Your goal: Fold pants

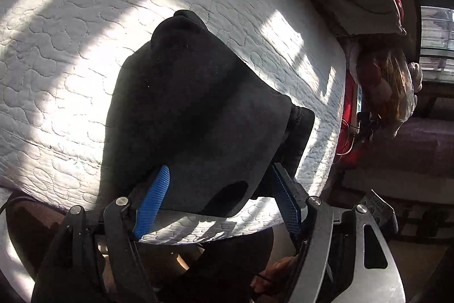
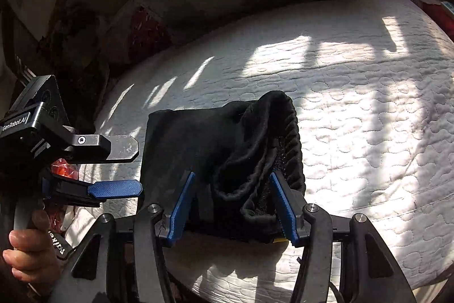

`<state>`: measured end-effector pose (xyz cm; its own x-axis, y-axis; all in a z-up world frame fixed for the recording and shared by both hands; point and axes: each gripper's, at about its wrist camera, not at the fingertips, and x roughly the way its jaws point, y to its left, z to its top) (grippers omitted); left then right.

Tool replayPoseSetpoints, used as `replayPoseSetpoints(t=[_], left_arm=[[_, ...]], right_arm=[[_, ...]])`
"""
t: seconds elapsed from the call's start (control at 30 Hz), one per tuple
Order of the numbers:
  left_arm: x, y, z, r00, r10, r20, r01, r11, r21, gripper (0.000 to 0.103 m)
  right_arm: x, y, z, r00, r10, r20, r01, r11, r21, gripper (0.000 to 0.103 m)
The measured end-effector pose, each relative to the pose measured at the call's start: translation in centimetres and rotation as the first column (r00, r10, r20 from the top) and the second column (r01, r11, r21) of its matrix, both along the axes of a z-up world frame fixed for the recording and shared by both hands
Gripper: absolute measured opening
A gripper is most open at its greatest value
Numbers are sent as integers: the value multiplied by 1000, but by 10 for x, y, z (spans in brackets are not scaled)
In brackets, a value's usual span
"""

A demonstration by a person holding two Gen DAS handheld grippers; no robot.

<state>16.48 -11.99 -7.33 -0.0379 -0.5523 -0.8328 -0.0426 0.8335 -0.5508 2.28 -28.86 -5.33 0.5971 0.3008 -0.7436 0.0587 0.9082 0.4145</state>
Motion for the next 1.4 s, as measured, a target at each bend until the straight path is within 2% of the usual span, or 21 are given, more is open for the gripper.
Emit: replayPoseSetpoints(t=[0.03,0.07,0.1,0.17,0.2,0.27,0.3,0.4,0.47,0.53,0.63,0.77,0.83,0.9,0.97,1.03,1.13,1.2,1.27,1.33,1.4], left_arm=[[1,0,-7,1000,-5,9,5,1000,31,72],[2,-1,-14,1000,-14,10,14,999,52,69],[4,-1,-20,1000,-20,6,20,999,48,69],[5,4,-21,1000,-4,-3,4,1000,28,69],[5,6,-17,1000,1,-8,-1,1000,11,69],[3,13,-6,1000,-10,3,10,1000,-27,69],[2,17,2,1000,-6,15,6,999,-51,69],[7,25,30,997,33,66,-24,992,-127,69],[18,20,39,996,41,76,-28,986,-167,70],[29,9,41,996,45,81,-30,984,-174,70],[46,-4,29,996,61,62,-49,983,-177,70],[69,-16,-7,998,62,28,-58,992,-112,69],[77,-23,-18,999,47,19,-45,995,-89,69],[78,-24,-13,999,46,13,-45,994,-100,69],[72,-22,-1,999,18,28,-15,992,-123,69],[61,-13,13,998,0,70,10,991,-135,69],[33,3,20,994,-11,110,28,988,-150,71],[16,8,14,992,-27,122,41,992,-116,71],[8,5,-3,992,-54,112,59,997,-40,71],[7,6,-15,994,-54,95,55,998,-16,70],[6,9,-7,993,-38,111,40,999,-16,71]], right_arm=[[0,-3,-3,1000,3,-4,-3,1000,-10,20],[-3,-12,-6,1000,-22,-5,22,999,24,19],[-6,-26,-11,998,-56,-14,57,995,83,17],[-8,-49,-28,992,-109,-67,118,984,137,17],[-8,-58,-38,988,-111,-104,127,977,169,17],[-8,-67,-43,988,-107,-109,130,962,239,18],[-8,-68,-40,989,-107,-106,131,957,258,24],[-15,-76,-18,986,-148,-74,163,941,297,26],[-20,-77,4,984,-175,20,162,943,292,33],[-16,-70,24,982,-157,107,121,951,283,35],[4,-53,31,982,-102,157,58,964,261,35],[34,-38,3,992,-81,100,60,979,193,30],[44,-42,-23,995,-98,31,92,984,150,25],[48,-46,-39,993,-116,1,115,983,145,3],[48,-51,-37,994,-107,-2,106,982,158,5],[41,-58,-26,994,-109,4,107,975,195,11],[19,-60,-4,993,-96,63,81,974,213,26],[4,-54,1,993,-74,91,57,981,183,30],[-8,-47,-3,995,-52,90,38,989,146,30],[-9,-36,-18,999,-31,44,28,997,72,30],[-4,-29,-33,999,-33,1,33,999,9,30]])
